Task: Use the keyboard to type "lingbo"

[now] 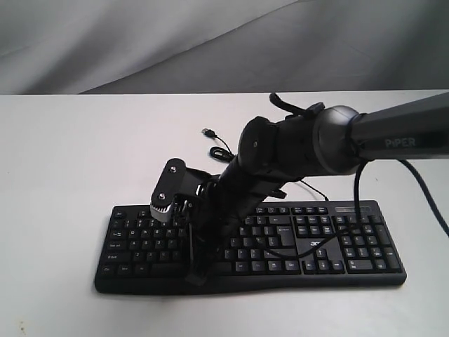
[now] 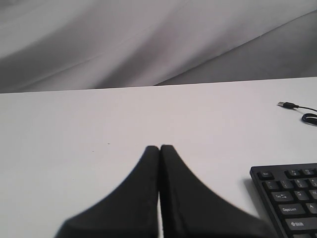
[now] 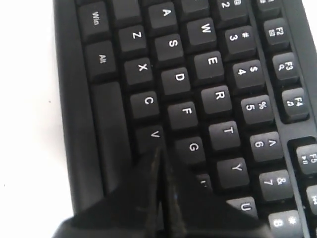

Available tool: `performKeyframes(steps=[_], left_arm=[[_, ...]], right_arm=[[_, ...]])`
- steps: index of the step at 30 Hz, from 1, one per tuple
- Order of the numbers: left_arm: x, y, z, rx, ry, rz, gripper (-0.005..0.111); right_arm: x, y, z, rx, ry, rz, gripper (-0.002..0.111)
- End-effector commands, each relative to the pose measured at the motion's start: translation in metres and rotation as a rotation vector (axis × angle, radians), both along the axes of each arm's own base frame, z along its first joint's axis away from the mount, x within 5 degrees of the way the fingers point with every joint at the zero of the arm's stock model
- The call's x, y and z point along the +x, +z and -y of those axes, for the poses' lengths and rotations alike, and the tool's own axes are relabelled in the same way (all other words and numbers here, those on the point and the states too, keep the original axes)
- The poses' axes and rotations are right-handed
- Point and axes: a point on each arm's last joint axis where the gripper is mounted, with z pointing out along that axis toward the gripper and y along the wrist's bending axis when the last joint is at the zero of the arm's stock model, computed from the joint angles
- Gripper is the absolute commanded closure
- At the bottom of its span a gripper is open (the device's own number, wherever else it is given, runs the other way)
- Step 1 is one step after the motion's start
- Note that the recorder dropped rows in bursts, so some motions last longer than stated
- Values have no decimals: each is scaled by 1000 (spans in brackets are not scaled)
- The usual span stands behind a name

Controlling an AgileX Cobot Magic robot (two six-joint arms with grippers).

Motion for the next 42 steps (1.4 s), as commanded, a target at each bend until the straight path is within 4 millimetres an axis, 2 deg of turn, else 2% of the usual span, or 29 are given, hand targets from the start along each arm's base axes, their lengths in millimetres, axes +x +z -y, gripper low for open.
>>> performKeyframes(steps=[1, 4, 9, 16, 20, 30, 35, 42], left_arm=[[0, 0, 0, -1, 0, 10, 106], [0, 0, 0, -1, 0, 10, 106], [0, 0, 0, -1, 0, 10, 106], [0, 0, 0, -1, 0, 10, 106], [0, 0, 0, -1, 0, 10, 106], [0, 0, 0, -1, 0, 10, 106], [0, 0, 0, -1, 0, 10, 106], [0, 0, 0, -1, 0, 10, 106]], right_arm=[[-3, 21, 1, 23, 17, 46, 108], [6, 27, 11, 20, -10, 67, 108], [19, 26, 32, -10, -45, 41, 108], [27, 23, 48, -42, -91, 27, 108], [27, 16, 51, -57, -101, 57, 108], [28, 13, 53, -62, -107, 60, 108], [30, 2, 53, -68, -107, 45, 108], [30, 2, 52, -57, -109, 44, 108]])
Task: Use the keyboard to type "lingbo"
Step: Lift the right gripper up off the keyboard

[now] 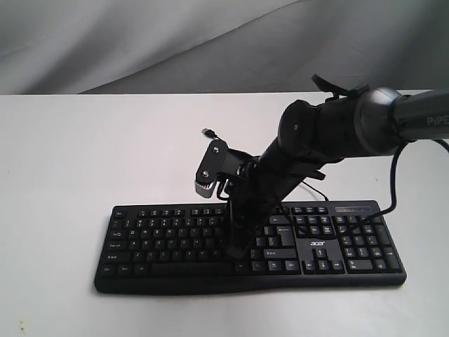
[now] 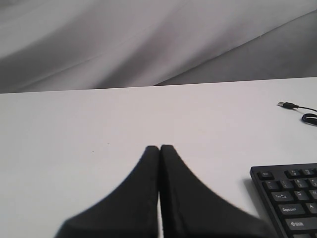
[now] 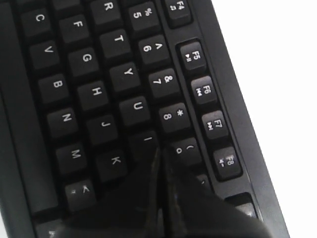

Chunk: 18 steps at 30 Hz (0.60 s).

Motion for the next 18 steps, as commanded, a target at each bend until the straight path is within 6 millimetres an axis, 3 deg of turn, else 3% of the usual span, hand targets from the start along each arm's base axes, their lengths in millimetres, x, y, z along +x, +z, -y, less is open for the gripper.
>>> performKeyframes(steps=[1, 12, 18], left_arm=[[0, 0, 0, -1, 0, 10, 106], [0, 0, 0, -1, 0, 10, 106], [0, 0, 0, -1, 0, 10, 106]], right_arm=[[1, -1, 2, 6, -7, 4, 108], [-1, -7, 5, -4, -16, -6, 108], [-4, 10, 6, 16, -7, 9, 108]])
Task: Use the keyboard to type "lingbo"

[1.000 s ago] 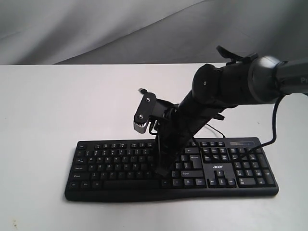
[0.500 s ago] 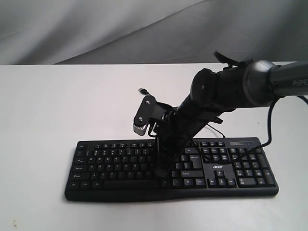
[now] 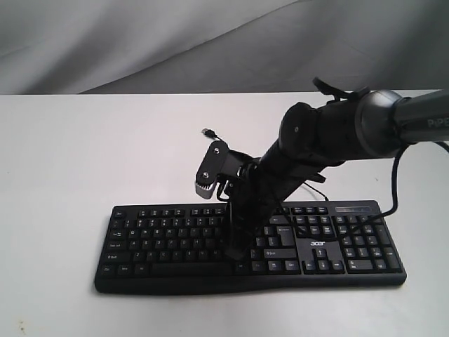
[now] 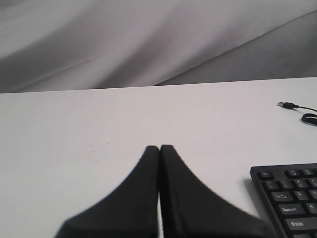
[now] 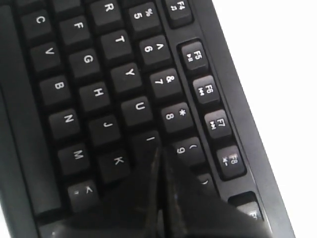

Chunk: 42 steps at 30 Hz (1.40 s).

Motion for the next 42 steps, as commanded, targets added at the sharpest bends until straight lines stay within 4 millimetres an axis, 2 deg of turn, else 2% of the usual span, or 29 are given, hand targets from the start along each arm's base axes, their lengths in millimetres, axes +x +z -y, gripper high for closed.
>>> performKeyframes(steps=[1, 8, 13, 17, 21, 25, 34, 35, 38, 42], left_arm=[[0, 0, 0, -1, 0, 10, 106], [0, 0, 0, -1, 0, 10, 106], [0, 0, 0, -1, 0, 10, 106], [0, 0, 0, -1, 0, 10, 106], [0, 0, 0, -1, 0, 10, 106], [0, 0, 0, -1, 0, 10, 106], [0, 0, 0, -1, 0, 10, 106], [0, 0, 0, -1, 0, 10, 106], [0, 0, 0, -1, 0, 10, 106], [0, 0, 0, -1, 0, 10, 106]], right_arm=[[-3, 17, 4, 13, 11, 18, 108], [-8, 63, 7, 86, -24, 91, 108], [-12, 116, 13, 190, -72, 267, 108], [-15, 164, 20, 340, -184, 439, 108], [-23, 195, 28, 411, -221, 541, 108], [-30, 209, 33, 439, -223, 572, 108], [-29, 212, 34, 448, -234, 594, 108], [-28, 215, 34, 473, -265, 607, 108], [-19, 229, 45, 658, -534, 562, 108], [-8, 231, 67, 803, -818, 396, 108]])
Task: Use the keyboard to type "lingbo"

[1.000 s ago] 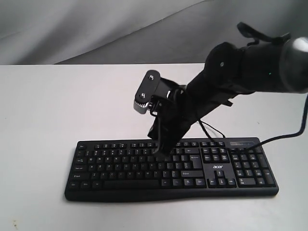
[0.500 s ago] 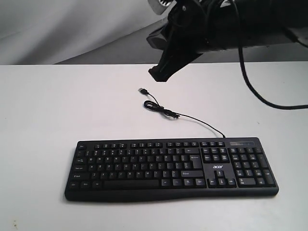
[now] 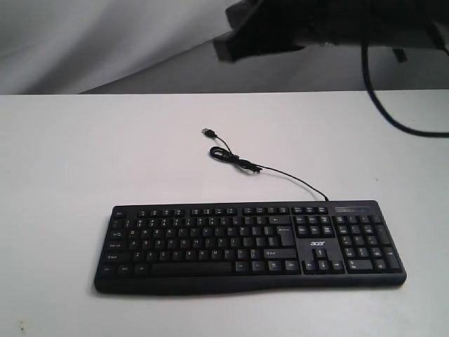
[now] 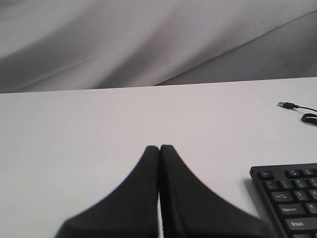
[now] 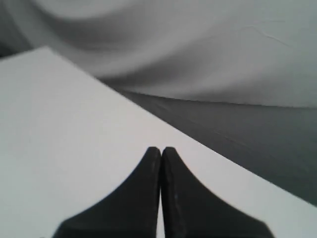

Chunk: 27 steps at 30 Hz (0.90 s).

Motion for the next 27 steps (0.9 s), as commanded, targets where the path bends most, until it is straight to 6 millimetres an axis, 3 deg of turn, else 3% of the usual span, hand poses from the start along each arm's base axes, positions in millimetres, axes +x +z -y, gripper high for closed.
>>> performKeyframes(steps=[1, 6, 10, 16, 23, 27], left_arm=[[0, 0, 0, -1, 0, 10, 106], [0, 0, 0, -1, 0, 10, 106], [0, 0, 0, -1, 0, 10, 106], [0, 0, 0, -1, 0, 10, 106], [0, 0, 0, -1, 0, 10, 106], [0, 0, 0, -1, 0, 10, 106]], right_arm=[[14, 6, 28, 295, -213, -170, 108], [12, 2, 44, 264, -237, -273, 108], [-7, 17, 58, 204, -237, -189, 108], [-55, 31, 94, 219, -290, -59, 108], [-120, 8, 150, 206, -445, 22, 108], [-161, 4, 173, 254, -551, 155, 108]])
